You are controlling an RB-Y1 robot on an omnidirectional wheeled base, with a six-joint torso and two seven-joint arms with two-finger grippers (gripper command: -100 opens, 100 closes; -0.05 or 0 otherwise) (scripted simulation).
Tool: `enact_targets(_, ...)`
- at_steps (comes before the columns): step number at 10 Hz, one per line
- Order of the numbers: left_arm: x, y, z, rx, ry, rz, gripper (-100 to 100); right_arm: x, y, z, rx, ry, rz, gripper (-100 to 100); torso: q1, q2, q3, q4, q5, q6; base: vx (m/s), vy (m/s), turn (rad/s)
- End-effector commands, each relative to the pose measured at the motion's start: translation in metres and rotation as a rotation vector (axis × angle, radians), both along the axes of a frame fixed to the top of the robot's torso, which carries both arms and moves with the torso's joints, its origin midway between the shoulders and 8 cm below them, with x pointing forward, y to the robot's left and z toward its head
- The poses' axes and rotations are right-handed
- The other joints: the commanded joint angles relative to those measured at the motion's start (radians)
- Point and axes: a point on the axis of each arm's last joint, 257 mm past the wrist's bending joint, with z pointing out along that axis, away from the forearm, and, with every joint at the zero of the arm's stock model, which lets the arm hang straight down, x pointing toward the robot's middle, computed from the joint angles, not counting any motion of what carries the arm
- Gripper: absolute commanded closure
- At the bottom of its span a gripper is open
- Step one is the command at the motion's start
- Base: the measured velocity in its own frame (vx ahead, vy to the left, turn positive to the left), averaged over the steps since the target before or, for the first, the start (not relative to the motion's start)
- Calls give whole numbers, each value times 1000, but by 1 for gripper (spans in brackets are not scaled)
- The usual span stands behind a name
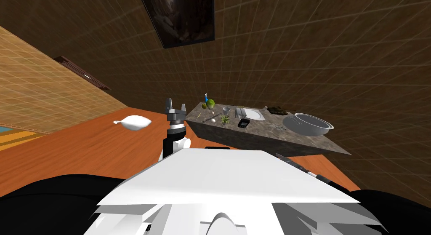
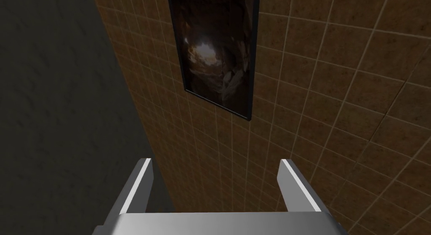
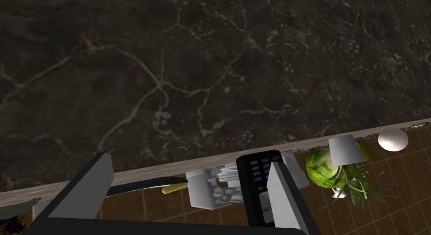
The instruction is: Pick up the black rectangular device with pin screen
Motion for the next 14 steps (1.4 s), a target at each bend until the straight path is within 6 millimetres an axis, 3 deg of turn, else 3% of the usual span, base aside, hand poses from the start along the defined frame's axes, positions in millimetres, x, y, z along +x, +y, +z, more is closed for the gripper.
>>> enact_targets(1, 0, 0, 0, 0, 0, 0, 0, -23, -21, -2, -59, 57, 35, -100, 0, 0, 0, 0, 0, 0, 2, 21, 279)
enact_targets(2, 0, 0, 0, 0, 0, 0, 0, -20, -24, 0, -72, 65, 58, -100, 1, 0, 0, 0, 0, -1, 4, 12, 153)
enact_targets(3, 0, 0, 0, 0, 0, 0, 0, -39, -39, -1, -113, 108, 87, -100, 1, 0, 0, 0, 0, 0, 8, 23, 310)
enact_targets(5, 0, 0, 0, 0, 0, 0, 0, -37, -45, 2, -133, 121, 108, -100, 1, -1, 0, 0, 0, 0, 5, 11, 53)
enact_targets(6, 0, 0, 0, 0, 0, 0, 0, -54, -63, 3, -179, 166, 141, -100, 1, 0, 0, 0, 0, 0, 0, 29, 276)
enact_targets(7, 0, 0, 0, 0, 0, 0, 0, -52, -66, 6, -190, 173, 158, -100, 2, 0, 0, 0, 0, -1, 3, 21, 150)
enact_targets(8, 0, 0, 0, 0, 0, 0, 0, -68, -82, 8, -231, 215, 188, -100, 1, 0, 0, 0, 0, 0, 9, 35, 253)
enact_targets(9, 0, 0, 0, 0, 0, 0, 0, -65, -85, 10, -241, 221, 204, -100, 2, -1, 0, 0, 0, -1, 11, 31, 124)
enact_targets(10, 0, 0, 0, 0, 0, 0, 0, -80, -102, 14, -280, 261, 233, -100, 2, -1, 0, 0, 1, 0, 17, 59, 226)
enact_targets(11, 0, 0, 0, 0, 0, 0, 0, -75, -104, 18, -293, 268, 258, -100, 4, -1, -1, 0, 1, -1, 13, 43, 171)
enact_targets(14, 0, 0, 0, 0, 0, 0, 0, -92, -137, 33, -375, 346, 347, -100, 3, -1, -1, 0, 1, 0, 21, 45, 195)
